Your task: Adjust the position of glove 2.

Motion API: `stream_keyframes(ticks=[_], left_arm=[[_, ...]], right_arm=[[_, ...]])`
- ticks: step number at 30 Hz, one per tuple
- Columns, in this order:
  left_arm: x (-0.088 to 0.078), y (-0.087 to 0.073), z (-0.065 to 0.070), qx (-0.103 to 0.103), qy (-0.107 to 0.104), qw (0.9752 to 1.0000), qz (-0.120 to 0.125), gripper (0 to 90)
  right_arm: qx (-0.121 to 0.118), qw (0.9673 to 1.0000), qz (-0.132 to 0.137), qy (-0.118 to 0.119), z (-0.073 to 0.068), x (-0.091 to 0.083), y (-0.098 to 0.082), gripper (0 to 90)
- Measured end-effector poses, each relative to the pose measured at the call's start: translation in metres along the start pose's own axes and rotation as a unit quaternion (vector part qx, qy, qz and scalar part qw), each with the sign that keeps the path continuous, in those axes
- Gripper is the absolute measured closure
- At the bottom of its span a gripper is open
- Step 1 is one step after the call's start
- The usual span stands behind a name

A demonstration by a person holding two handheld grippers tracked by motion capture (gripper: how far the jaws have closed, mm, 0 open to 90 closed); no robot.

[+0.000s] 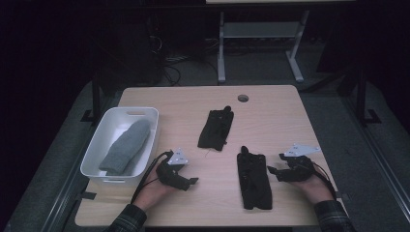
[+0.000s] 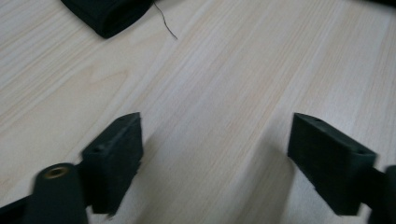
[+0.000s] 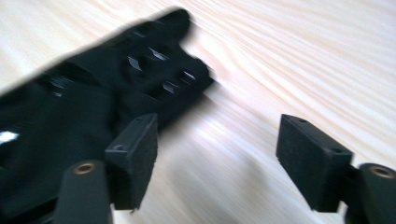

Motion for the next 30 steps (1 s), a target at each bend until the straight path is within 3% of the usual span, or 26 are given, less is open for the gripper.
stream_keyframes(ticks=[1, 5, 8, 13, 18, 25, 30], left_arm=[[0.000, 0.002, 0.000, -0.001, -0.001, 1.0000, 0.003, 24.4], [0.003, 0.016, -0.004, -0.021, -0.003, 0.9997, 0.013, 47.9], [0.004, 0.024, -0.007, -0.025, 0.000, 0.9997, 0.009, 64.6], [0.003, 0.042, -0.011, -0.046, -0.020, 0.9985, 0.020, 88.6], [0.005, 0.062, -0.018, -0.038, -0.027, 0.9986, 0.026, 89.4], [0.019, 0.088, -0.033, -0.032, -0.019, 0.9986, 0.037, 89.4], [0.036, 0.104, -0.044, -0.043, -0.019, 0.9979, 0.044, 89.3]], right_arm=[[0.006, 1.0000, -0.004, -0.006, 0.004, 0.000, -0.004, 26.3], [0.023, 0.9995, -0.012, -0.017, 0.016, 0.001, -0.015, 21.7], [0.028, 0.9992, -0.017, -0.024, 0.020, 0.003, -0.018, 20.5], [0.032, 0.9992, -0.017, -0.020, 0.022, 0.005, -0.020, 18.5], [0.035, 0.9991, -0.012, -0.019, 0.023, 0.005, -0.022, 16.9], [0.035, 0.9991, -0.004, -0.022, 0.024, 0.007, -0.022, 13.9], [0.039, 0.9990, -0.006, -0.022, 0.024, 0.007, -0.022, 13.2]])
Point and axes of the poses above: each handheld gripper's, and its own axes: x roughly forward along the jaws, y roughly out of its top, z roughly to its right, the point moved 7 cm from there along x, roughly forward along the jaws, and after that the axes turned 11 degrees about -x, right-handed, at the moved point
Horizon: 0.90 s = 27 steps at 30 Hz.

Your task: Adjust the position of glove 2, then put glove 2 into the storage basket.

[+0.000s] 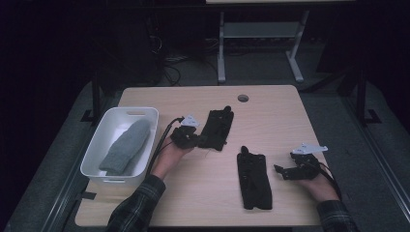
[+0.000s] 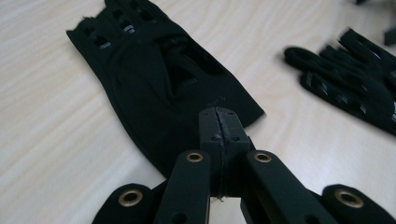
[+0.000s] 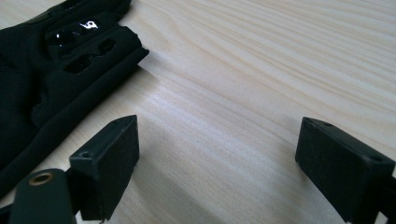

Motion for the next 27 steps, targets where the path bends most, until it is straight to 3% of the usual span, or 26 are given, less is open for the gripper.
stream_keyframes(ticks=[8, 16, 18, 27], left_arm=[[0.031, 0.020, -0.013, -0.008, 0.008, 0.9999, 0.001, 89.3], [0.060, 0.022, -0.024, -0.003, 0.019, 0.9992, -0.034, 89.4], [0.063, 0.022, -0.024, -0.017, 0.014, 0.9994, -0.027, 89.4], [0.060, 0.017, -0.021, -0.022, 0.006, 0.9991, -0.036, 89.6]], right_arm=[[0.000, 1.0000, 0.000, 0.000, 0.000, 0.000, 0.000, 13.1], [0.000, 1.0000, 0.000, 0.000, 0.000, 0.000, 0.000, 13.1], [0.000, 1.0000, 0.000, 0.000, 0.000, 0.000, 0.000, 13.1], [-0.002, 1.0000, 0.000, 0.000, 0.000, 0.000, 0.000, 13.2]])
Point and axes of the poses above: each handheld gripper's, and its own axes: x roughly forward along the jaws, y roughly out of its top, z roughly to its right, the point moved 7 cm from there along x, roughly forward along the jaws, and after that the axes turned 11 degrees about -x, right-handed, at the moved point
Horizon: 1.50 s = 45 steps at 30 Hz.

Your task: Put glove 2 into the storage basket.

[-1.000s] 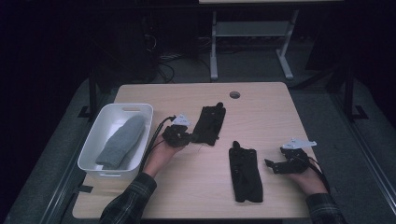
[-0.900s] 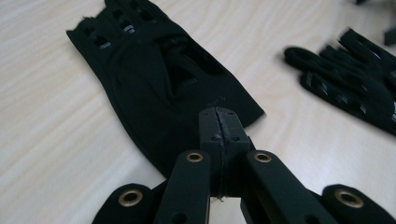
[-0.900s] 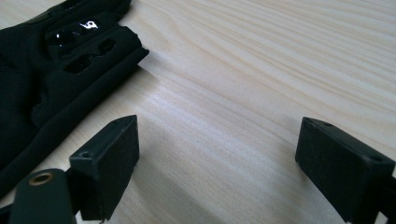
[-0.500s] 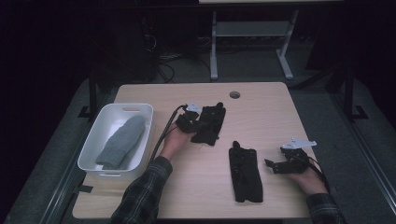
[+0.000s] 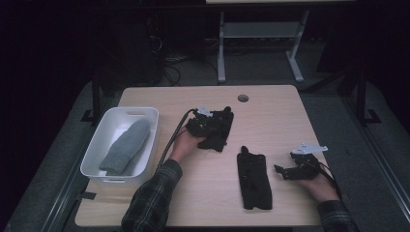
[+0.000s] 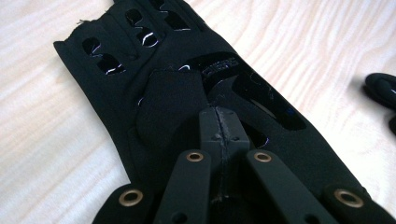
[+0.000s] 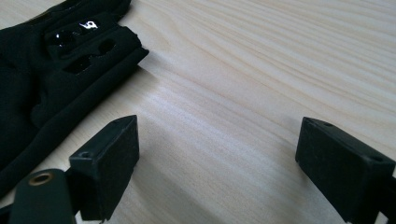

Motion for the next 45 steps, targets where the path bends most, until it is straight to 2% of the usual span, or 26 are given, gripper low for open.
stream_keyframes(ticks=[4, 5, 10, 12, 13, 15, 20, 27, 28, 32, 36, 40, 45], left_arm=[[-0.004, -0.006, 0.004, 0.005, -0.004, 1.0000, -0.006, 89.6], [-0.005, -0.008, 0.006, 0.001, -0.007, 1.0000, 0.000, 89.6], [-0.011, -0.016, 0.011, -0.003, -0.009, 0.9999, -0.010, 89.6], [-0.013, -0.019, 0.015, -0.008, -0.012, 0.9999, -0.006, 89.6], [-0.015, -0.021, 0.015, -0.003, -0.013, 0.9998, -0.011, 89.6], [-0.017, -0.024, 0.018, -0.013, -0.017, 0.9997, -0.008, 89.6], [-0.025, -0.035, 0.029, 0.000, -0.015, 0.9995, -0.028, 89.6], [-0.037, -0.053, 0.046, 0.006, -0.031, 0.9986, -0.041, 89.6], [-0.039, -0.056, 0.047, 0.012, -0.033, 0.9983, -0.047, 89.6], [-0.047, -0.068, 0.057, 0.014, -0.046, 0.9977, -0.048, 89.6], [-0.055, -0.077, 0.065, 0.025, -0.050, 0.9965, -0.061, 89.6], [-0.060, -0.086, 0.074, 0.023, -0.064, 0.9960, -0.059, 89.6], [-0.068, -0.097, 0.084, 0.044, -0.073, 0.9936, -0.075, 89.5]], right_arm=[[0.000, 1.0000, 0.000, 0.000, 0.000, 0.000, 0.000, 13.2], [0.000, 1.0000, 0.000, 0.000, 0.000, 0.000, 0.000, 13.2], [0.002, 1.0000, 0.000, -0.001, 0.000, 0.000, 0.000, 13.2], [0.000, 1.0000, 0.000, 0.000, 0.000, 0.000, 0.000, 13.2], [0.000, 1.0000, 0.000, 0.000, 0.000, 0.000, 0.000, 13.2], [0.000, 1.0000, 0.000, 0.000, 0.000, 0.000, 0.000, 13.2], [0.000, 1.0000, 0.000, 0.000, 0.000, 0.000, 0.000, 13.2], [0.000, 1.0000, 0.000, 0.000, 0.000, 0.000, 0.000, 13.2], [0.002, 1.0000, 0.001, 0.000, 0.000, 0.000, 0.000, 13.2], [0.002, 1.0000, 0.000, 0.000, 0.000, 0.000, 0.000, 13.2], [0.002, 1.0000, 0.000, 0.000, 0.000, 0.000, 0.000, 13.2], [0.002, 1.0000, 0.000, 0.000, 0.000, 0.000, 0.000, 13.3], [0.000, 1.0000, 0.002, -0.001, 0.000, 0.000, 0.000, 13.3]])
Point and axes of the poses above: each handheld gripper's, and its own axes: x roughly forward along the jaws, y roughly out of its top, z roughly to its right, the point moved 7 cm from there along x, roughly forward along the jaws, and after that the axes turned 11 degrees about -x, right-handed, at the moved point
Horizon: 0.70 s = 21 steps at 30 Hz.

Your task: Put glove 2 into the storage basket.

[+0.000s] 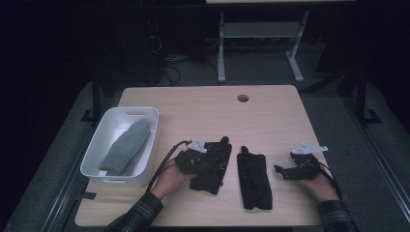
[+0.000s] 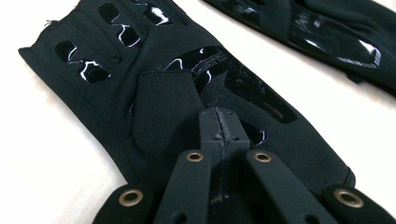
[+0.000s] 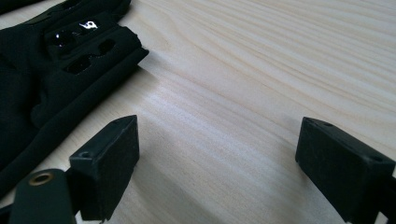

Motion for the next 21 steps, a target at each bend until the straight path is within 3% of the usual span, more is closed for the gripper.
stream_keyframes(ticks=[7, 11, 15, 18, 21], left_arm=[[-0.002, -0.012, 0.017, 0.007, -0.020, 0.9998, -0.008, 89.5], [-0.005, -0.013, 0.020, 0.011, -0.023, 0.9996, -0.008, 89.3], [-0.017, -0.007, 0.020, 0.008, -0.017, 0.9996, 0.021, 73.0], [-0.025, -0.006, 0.017, -0.004, -0.003, 0.9993, 0.036, 59.8], [-0.026, -0.010, 0.012, -0.022, 0.018, 0.9990, 0.035, 48.7]], right_arm=[[0.002, 1.0000, -0.001, 0.000, 0.000, 0.000, 0.000, 13.2], [0.003, 1.0000, -0.002, -0.001, 0.000, 0.000, 0.000, 12.9], [0.004, 1.0000, -0.005, -0.002, 0.000, 0.001, 0.000, 10.8], [0.002, 1.0000, -0.009, -0.002, 0.000, -0.001, 0.001, 15.8], [-0.001, 1.0000, -0.005, 0.007, -0.006, -0.008, 0.006, 39.6]])
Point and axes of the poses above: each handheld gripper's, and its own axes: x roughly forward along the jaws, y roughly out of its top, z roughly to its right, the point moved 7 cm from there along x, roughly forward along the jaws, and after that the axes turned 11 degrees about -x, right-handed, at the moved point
